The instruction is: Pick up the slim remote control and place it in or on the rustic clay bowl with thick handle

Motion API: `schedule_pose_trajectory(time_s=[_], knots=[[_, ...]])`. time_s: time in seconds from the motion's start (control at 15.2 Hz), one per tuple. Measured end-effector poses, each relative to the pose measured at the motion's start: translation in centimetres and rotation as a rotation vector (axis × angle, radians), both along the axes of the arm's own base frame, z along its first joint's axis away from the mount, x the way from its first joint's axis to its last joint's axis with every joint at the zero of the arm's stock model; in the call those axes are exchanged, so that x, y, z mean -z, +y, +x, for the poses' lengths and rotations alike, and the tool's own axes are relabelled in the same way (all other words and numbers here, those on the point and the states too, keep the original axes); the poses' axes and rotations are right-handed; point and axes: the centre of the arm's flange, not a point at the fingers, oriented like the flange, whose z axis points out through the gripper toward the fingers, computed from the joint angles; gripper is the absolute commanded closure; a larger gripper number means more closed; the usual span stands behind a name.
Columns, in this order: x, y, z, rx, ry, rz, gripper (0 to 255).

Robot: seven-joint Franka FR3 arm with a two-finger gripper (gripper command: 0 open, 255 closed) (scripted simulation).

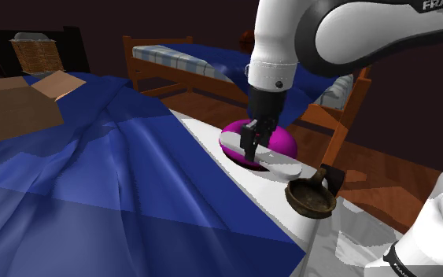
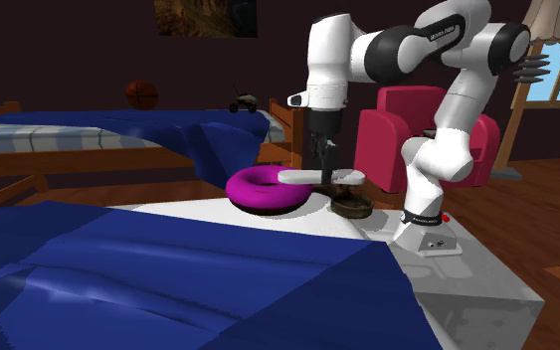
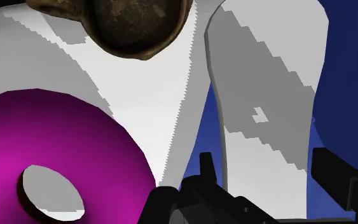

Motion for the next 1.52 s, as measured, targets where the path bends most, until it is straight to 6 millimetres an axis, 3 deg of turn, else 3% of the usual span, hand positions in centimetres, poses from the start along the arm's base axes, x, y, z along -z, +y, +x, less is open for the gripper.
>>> schedule_pose_trajectory(time_s=[0.86,0.99,1.52], knots=[[-0.1,-14.3,-9.5,0.001,-0.001,0.001,255],[0.7,-15.5,-10.8,0.0,0.0,0.001,255],[4.7,-15.7,-11.0,-0.001,0.0,0.002,255]])
